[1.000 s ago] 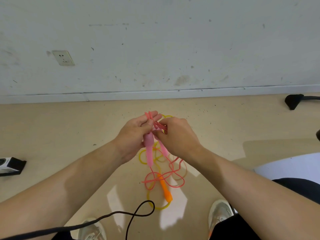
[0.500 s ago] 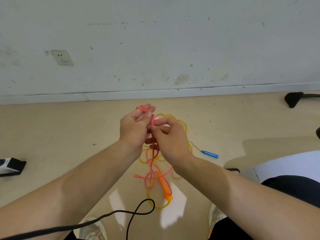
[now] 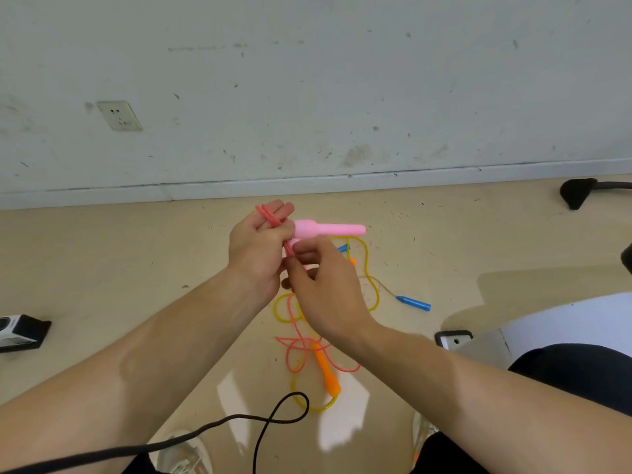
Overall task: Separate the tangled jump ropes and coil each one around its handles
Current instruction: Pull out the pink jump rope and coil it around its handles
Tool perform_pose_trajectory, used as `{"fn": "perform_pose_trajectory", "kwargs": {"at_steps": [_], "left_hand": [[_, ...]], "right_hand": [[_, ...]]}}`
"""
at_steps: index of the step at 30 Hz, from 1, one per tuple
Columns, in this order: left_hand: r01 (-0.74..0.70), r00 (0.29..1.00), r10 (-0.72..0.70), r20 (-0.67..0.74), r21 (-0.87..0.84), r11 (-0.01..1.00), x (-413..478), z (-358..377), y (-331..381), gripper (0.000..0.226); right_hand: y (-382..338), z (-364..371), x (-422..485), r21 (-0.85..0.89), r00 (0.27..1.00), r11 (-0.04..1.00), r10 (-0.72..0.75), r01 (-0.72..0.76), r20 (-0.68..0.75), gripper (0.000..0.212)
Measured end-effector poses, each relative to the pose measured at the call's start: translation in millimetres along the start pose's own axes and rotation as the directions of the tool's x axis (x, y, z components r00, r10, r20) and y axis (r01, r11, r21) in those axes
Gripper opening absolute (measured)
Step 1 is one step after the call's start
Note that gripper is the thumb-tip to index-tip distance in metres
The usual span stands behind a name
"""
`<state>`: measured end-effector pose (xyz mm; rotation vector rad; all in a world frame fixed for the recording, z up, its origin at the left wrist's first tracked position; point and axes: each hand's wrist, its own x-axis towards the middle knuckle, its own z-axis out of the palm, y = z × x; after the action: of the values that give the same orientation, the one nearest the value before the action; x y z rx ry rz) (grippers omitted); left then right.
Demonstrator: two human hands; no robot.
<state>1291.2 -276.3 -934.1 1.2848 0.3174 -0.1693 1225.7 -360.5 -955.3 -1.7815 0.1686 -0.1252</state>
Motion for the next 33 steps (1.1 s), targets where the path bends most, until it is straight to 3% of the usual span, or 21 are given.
{"fn": "perform_pose_trajectory", "kwargs": {"at_steps": [3,6,11,15,16,19,21,24,27,30,33], "left_hand": [[-0.024,0.998,0.024,-0.058,0.0,1.0,1,1,-1,0.041],[-0.056,0.989,0.054,-0.135,-0.009,0.998,5,1,-3,0.041],[-0.111,0.974,0.117,-0.194,0.045,0.993,14,-1,-7,0.04],[-0.207,0.951,0.234,-0.202,0.145,0.968,16,2,-6,0.036],[-0.227,0.944,0.258,-0.205,0.163,0.96,18,1,-4,0.035],[-0.233,0.929,0.275,-0.248,0.186,0.955,26,-2,3,0.034],[-0.202,0.94,0.223,-0.259,0.105,0.974,30,-4,10,0.035],[-0.065,0.983,0.049,-0.179,-0.087,0.994,28,-8,23,0.042],[0.047,0.998,-0.04,0.038,-0.201,0.979,25,-18,32,0.028],[0.095,0.941,-0.07,0.331,-0.061,0.994,23,-32,39,0.027],[0.073,0.833,-0.131,0.537,0.127,0.989,24,-47,45,0.036]], "right_hand": [[0,-2,0,-0.225,0.998,0.973,-0.038,0.048,0.046,0.012],[-2,-3,-2,-0.506,0.982,0.846,-0.101,0.168,0.157,0.022],[-11,-8,-1,-0.534,0.971,0.824,-0.079,0.191,0.226,0.023],[-19,-14,4,-0.742,0.949,0.617,-0.026,0.261,0.313,0.025],[-20,-15,4,-0.707,0.943,0.659,-0.008,0.256,0.334,0.024],[-13,-12,2,-0.347,0.93,0.935,0.057,0.078,0.364,0.025],[-3,-8,-2,-0.216,0.915,0.976,0.116,-0.032,0.388,0.025],[12,-8,1,-0.118,0.929,0.987,0.145,-0.111,0.339,0.025],[15,-24,13,-0.002,0.935,0.985,0.166,-0.174,0.313,0.027],[17,-42,26,0.142,0.863,0.944,0.204,-0.299,0.463,0.026],[18,-59,40,0.255,0.703,0.773,0.319,-0.581,0.635,0.037]]}}
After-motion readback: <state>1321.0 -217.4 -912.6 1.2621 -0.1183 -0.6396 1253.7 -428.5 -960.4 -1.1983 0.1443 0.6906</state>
